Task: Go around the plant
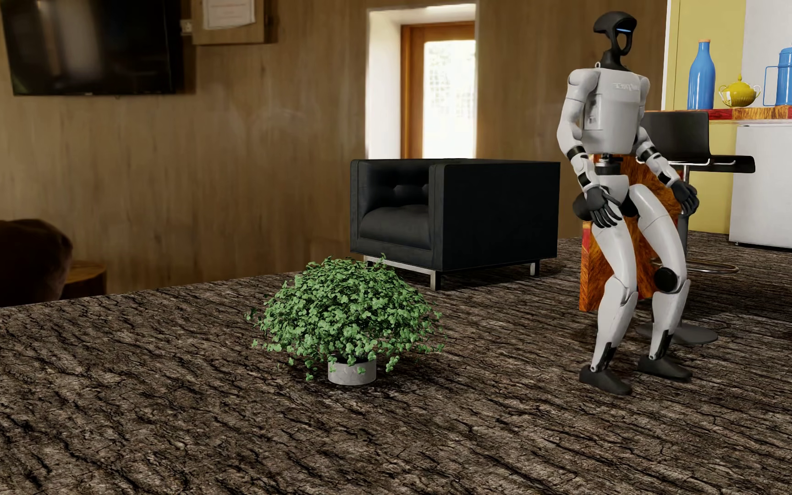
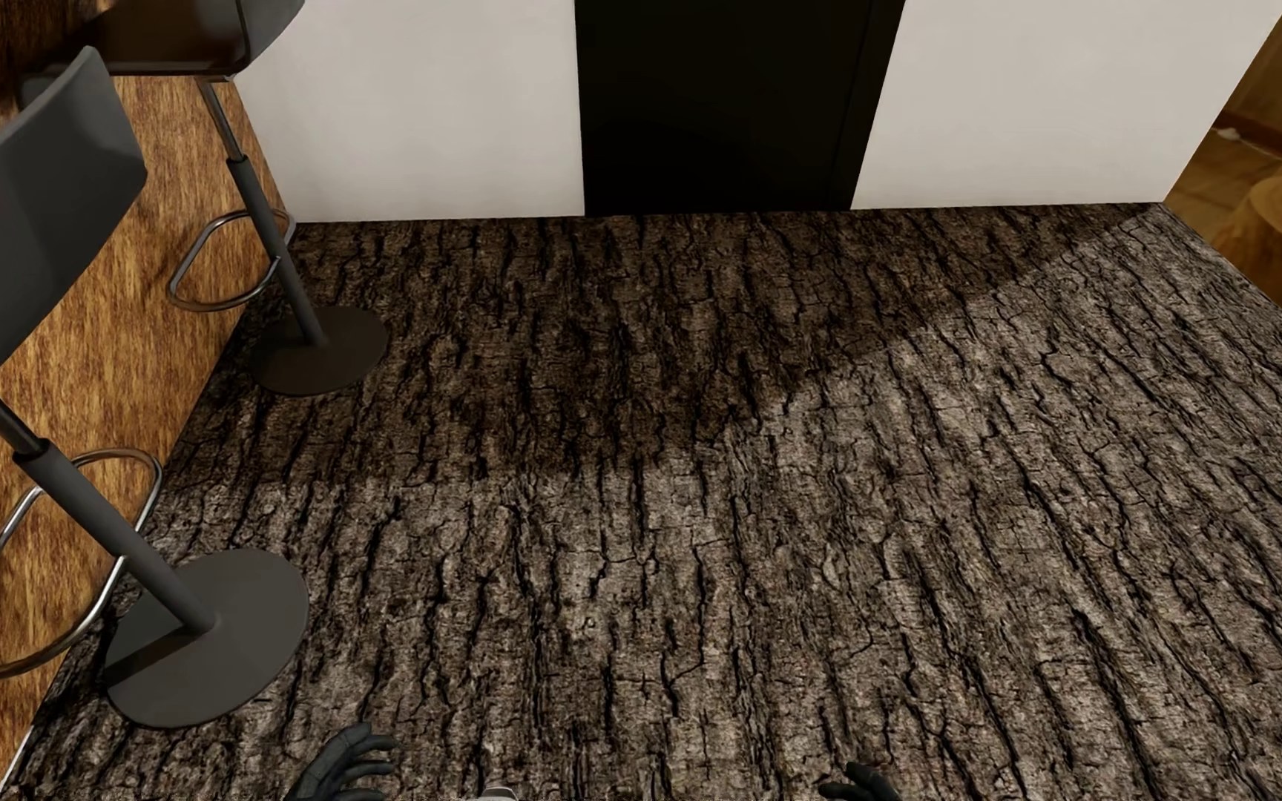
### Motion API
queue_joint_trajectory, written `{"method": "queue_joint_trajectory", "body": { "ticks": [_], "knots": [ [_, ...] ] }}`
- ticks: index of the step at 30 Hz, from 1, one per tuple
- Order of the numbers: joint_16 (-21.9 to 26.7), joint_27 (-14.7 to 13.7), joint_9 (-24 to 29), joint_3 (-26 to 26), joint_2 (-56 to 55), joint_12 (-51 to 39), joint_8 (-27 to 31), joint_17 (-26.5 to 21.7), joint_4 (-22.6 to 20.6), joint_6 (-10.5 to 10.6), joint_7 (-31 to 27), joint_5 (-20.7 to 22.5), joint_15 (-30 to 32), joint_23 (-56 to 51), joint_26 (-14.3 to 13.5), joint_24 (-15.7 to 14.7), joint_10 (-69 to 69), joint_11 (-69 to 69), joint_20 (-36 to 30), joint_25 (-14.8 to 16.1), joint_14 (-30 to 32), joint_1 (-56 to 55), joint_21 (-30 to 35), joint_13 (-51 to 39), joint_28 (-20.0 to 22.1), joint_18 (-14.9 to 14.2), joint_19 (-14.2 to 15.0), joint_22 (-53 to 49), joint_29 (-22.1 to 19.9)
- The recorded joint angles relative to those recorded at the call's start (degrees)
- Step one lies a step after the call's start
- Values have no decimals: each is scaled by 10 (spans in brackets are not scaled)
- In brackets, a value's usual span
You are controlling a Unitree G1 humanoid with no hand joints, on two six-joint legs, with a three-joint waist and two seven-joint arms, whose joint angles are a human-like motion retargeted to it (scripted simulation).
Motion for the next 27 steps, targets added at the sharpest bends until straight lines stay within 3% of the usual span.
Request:
{"method": "queue_joint_trajectory", "body": {
  "ticks": [2, 3, 4, 5, 6, 8, 11, 13, 14, 16, 17, 18, 19, 20, 21, 22, 23, 24, 25, 26, 27],
  "knots": [
    [5, -19, 13, -3, 8, 0, -2, -2, -10, 7, 0, -5, -27, 6, -1, -22, -43, -3, -3, 6, 58, 23, 10, -15, -12, 52, -6, 3, 2],
    [12, -33, 12, 2, 3, 0, 1, -7, -11, 6, -2, -2, -58, 1, -7, -37, -53, 15, -13, 6, 78, 23, 1, -15, -10, 51, -48, 5, 4],
    [15, -47, 13, 13, 2, 5, 3, -12, -9, 0, 0, -3, -81, -9, -8, -49, -57, 24, -16, 2, 80, 26, -2, -3, -3, 23, -46, -10, 2],
    [-3, -57, 14, 17, 10, 10, -1, -27, -5, 2, -2, -7, -57, 7, -8, -58, -39, 11, -6, -7, 40, 21, -9, -6, 8, 10, 36, -16, 1],
    [-24, -56, 11, 13, 15, -2, -6, -25, -5, 2, -2, -8, -11, 10, -2, -61, -20, -9, -2, -17, -9, 13, -18, -9, 15, 10, -4, -6, -6],
    [-24, -57, -2, 17, 11, -21, -1, -10, 1, 15, -11, 3, 21, 14, 7, -56, 51, -23, -12, -28, -86, 2, -20, 10, 4, 12, 0, -19, -20],
    [6, -46, -7, -18, 16, -22, -6, 0, 10, 34, -9, 8, -2, 5, -33, -35, 8, -20, -8, -10, 6, 26, 0, 30, -29, 23, -2, -6, -5],
    [-2, -37, -10, -14, 10, -15, -5, 9, 0, 20, -9, 3, -72, 5, -39, -29, -27, 2, -13, -5, 52, 41, -6, 38, -32, 46, -29, -11, 3],
    [7, -31, -10, -3, 5, -11, 2, 1, -7, 0, -5, -1, -93, 9, -37, -31, -43, 14, -16, -2, 63, 49, 7, 29, -29, 32, -42, -9, -1],
    [-8, -23, -9, 8, 14, 0, -7, 0, -11, -12, -12, -11, -13, 10, -5, -37, -19, -28, -9, 8, -10, 33, -13, 10, -12, 39, 10, -13, -5],
    [-11, -22, -7, 1, 16, 1, -10, 5, -15, -13, -16, -11, -2, 8, 12, -44, -7, -37, -11, 14, -49, 27, -18, 1, -6, 35, -14, -7, -3],
    [-11, -25, -6, 1, 15, -4, -11, 9, -8, -5, -16, -7, -3, -11, 18, -52, 10, -43, -6, 10, -83, 17, -25, 16, -8, 28, 14, -4, 2],
    [-6, -32, -3, -6, 10, -14, -13, 12, -2, -2, -12, -6, -21, -22, 15, -57, 6, -35, -3, 0, -62, 16, -19, 32, -15, 18, -4, 1, 10],
    [1, -35, -2, -16, 5, -16, -7, 14, 7, 2, -4, -1, -35, -11, 0, -59, -14, -34, -6, -15, -14, 19, -14, 32, -23, 5, 1, 7, 20],
    [11, -34, 4, -25, 0, -20, 0, 19, 3, -5, -3, 1, -68, -10, -12, -55, -35, -18, -5, -21, 25, 30, -4, 38, -30, 3, -16, 0, 23],
    [22, -35, 3, -31, -8, -23, 12, 10, -3, -11, -5, 5, -110, -7, -29, -49, -51, 19, -6, -19, 55, 31, 6, 39, -33, 19, -49, 5, 19],
    [19, -31, -2, -24, -11, -23, 21, 3, -9, -19, -5, 5, -148, -16, -40, -42, -60, 72, -14, -12, 68, 25, 7, 45, -26, 52, -52, 10, 9],
    [16, -23, -8, -7, 7, -13, 24, -6, -12, -27, -8, -1, -169, -16, -42, -40, -60, 107, -14, -4, 64, 13, 1, 40, -14, 58, -21, 11, -4],
    [20, -14, -12, 20, 37, -5, 26, -17, -14, -37, -10, -9, -191, -18, -36, -41, -55, 120, -16, 5, 42, -3, -5, 31, 0, 39, 8, 16, -18],
    [-3, -13, -9, 58, 72, 6, 21, -39, -1, -36, -3, -19, -178, -8, -15, -42, -32, 76, -3, 12, -12, -26, -7, 24, 16, 10, 85, 8, -31],
    [-20, -17, -14, 90, 69, 25, 5, -43, 2, -20, -10, -20, -112, 8, 4, -44, 40, 54, -3, 7, -72, -50, -35, 30, 29, -13, 26, 2, -41]
  ]
}}
